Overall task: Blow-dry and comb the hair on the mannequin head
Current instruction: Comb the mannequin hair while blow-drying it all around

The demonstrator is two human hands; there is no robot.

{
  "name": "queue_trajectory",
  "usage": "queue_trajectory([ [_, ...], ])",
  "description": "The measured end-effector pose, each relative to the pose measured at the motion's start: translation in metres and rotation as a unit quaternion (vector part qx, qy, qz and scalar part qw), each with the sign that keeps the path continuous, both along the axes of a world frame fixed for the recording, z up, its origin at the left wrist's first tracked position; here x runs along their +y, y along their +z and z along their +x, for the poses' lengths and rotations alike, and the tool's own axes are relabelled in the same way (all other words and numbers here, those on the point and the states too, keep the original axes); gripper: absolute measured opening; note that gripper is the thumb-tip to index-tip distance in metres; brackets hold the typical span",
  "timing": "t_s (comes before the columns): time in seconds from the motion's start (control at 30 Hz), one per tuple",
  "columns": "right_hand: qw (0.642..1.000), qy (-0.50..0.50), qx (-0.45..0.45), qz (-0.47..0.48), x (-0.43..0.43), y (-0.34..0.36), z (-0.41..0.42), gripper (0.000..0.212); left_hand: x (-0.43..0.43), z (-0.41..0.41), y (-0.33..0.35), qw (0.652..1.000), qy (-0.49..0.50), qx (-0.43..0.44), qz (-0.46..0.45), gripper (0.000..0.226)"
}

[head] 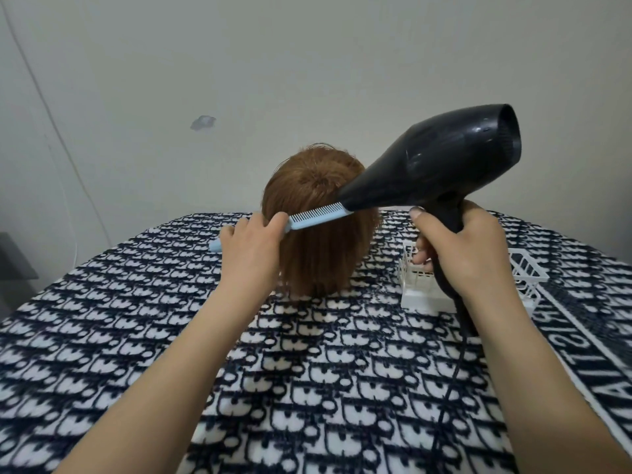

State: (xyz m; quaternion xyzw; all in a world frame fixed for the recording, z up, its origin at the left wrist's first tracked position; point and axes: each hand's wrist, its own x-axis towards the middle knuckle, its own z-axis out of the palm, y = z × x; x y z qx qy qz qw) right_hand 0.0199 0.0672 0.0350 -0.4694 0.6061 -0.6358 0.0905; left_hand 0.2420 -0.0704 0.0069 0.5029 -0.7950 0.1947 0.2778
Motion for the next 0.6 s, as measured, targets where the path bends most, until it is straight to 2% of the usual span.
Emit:
queue_trajectory([
  [0.23,1.000,-0.003,0.018,0.018,0.001,-0.009,-0.003,0.014,-0.007,-0.018,-0.019,0.995,0.001,-0.065,0.071,0.046],
  [0.6,0.998,0.018,0.018,0.063,-0.002,-0.026,-0.005,0.017,-0.010,-0.023,-0.056,0.977,-0.019,-0.054,0.204,0.046],
])
